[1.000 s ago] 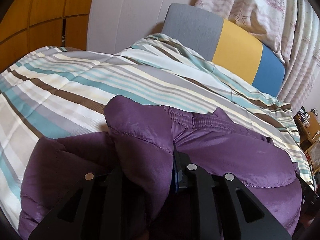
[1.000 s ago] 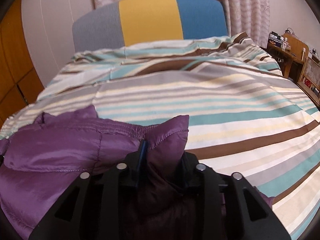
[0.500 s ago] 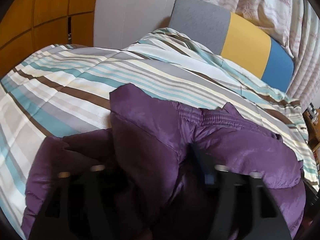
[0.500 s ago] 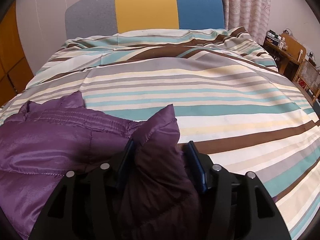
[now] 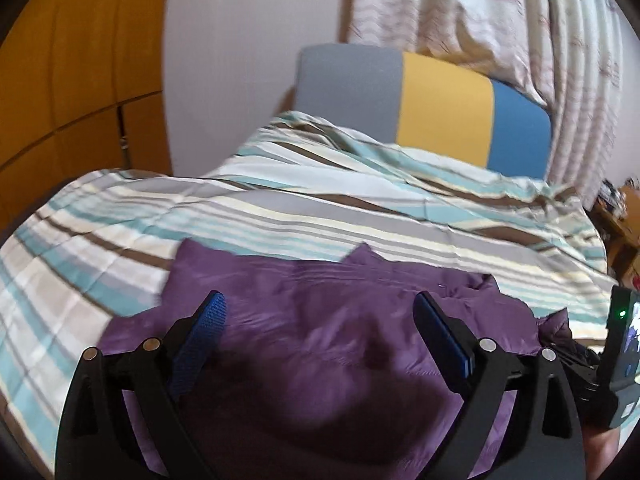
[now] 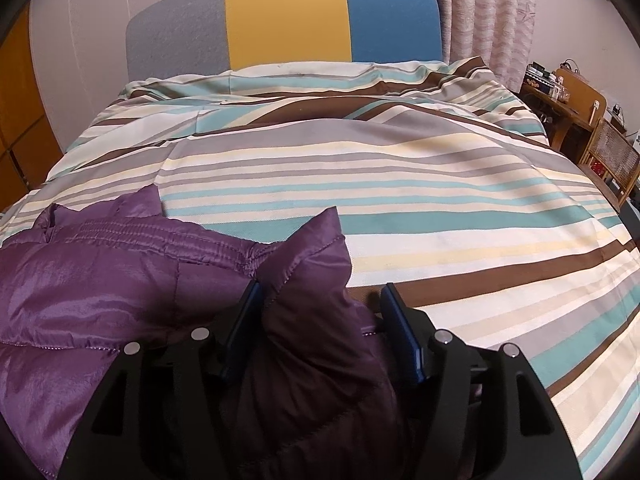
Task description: Fold large clothes
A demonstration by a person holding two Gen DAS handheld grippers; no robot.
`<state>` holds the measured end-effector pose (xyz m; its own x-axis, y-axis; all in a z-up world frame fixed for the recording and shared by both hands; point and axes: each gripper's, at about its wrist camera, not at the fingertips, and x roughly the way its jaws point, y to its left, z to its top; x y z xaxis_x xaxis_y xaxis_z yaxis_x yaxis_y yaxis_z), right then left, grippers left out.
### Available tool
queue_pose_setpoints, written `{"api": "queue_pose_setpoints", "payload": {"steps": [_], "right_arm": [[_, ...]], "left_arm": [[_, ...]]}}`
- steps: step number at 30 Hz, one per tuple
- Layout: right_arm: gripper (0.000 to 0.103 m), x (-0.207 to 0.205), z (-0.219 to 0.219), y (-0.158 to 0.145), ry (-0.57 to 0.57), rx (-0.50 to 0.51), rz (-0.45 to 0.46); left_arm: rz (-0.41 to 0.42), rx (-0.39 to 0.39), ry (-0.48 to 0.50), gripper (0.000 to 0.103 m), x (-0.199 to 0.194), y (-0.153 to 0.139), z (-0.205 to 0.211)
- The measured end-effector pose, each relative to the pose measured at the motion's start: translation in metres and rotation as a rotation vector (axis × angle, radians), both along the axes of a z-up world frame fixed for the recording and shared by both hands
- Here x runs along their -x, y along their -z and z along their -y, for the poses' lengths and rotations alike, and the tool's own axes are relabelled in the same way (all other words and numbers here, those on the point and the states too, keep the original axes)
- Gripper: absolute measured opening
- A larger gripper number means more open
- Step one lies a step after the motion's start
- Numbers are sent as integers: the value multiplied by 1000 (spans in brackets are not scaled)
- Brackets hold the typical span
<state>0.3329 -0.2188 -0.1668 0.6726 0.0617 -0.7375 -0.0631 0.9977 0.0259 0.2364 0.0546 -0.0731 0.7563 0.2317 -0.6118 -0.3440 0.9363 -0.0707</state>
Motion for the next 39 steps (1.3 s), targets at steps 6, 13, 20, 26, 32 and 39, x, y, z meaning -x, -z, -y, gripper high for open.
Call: {"api": "queue_pose_setpoints", "payload": {"steps": [6,13,20,26,32,39], "right_arm": [[62,1,1,0,2,-18,1],[62,3,2,-2,9,-12,13],[62,51,-9,-43,-71,-20,237],[62,93,-58,-68,-261,-54,251],[63,70,-97,-36,-311,-8,143],[64,47,-101,-5,-296,-11,64]], "left_arm": [[-124,56,43,94,-30,55,-3],[-119,69,52,99,-31,66,-4],[-102,87,58,99,-30,68,-6],[-101,86,57,100,-29,66,-5],[-87,104,58,100,-25,64,-7],[-113,67,44,100,-30,66,-1]]}}
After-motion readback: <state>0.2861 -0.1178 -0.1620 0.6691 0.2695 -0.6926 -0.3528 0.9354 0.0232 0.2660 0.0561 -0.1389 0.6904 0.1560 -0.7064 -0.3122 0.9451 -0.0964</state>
